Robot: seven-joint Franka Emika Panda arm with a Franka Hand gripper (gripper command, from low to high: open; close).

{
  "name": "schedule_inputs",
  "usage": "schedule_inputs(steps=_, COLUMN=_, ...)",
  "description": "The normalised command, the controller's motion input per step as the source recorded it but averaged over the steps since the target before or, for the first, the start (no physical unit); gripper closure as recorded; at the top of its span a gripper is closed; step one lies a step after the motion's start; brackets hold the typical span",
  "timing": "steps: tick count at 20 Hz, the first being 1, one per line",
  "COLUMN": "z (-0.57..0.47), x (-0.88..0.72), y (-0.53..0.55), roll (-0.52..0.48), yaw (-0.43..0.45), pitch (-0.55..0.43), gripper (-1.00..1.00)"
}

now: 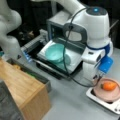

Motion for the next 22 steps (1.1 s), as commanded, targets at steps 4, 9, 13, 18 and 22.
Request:
schedule_inputs(steps=4, z=-0.12, x=0.35, y=0.08, roll=-0.185, yaw=-0.006, pitch=0.043, gripper=-1.00)
schedule_inputs(steps=9, z=-0.13, x=0.38, y=0.03, roll=-0.175, yaw=0.016, pitch=0.030, gripper=-1.00)
schedule_inputs(steps=13, z=-0.03, x=0.37, y=0.01, roll=-0.212, yaw=0.055, pitch=0.024, gripper=-1.00)
schedule_inputs(steps=18, z=0.05, x=0.32, y=0.04, roll=-0.255, yaw=0.093, pitch=0.051, gripper=-1.00)
schedule_inputs(steps=22, z=0.08, x=0.33, y=0.05, roll=-0.310, yaw=0.131, pitch=0.062, gripper=-1.00)
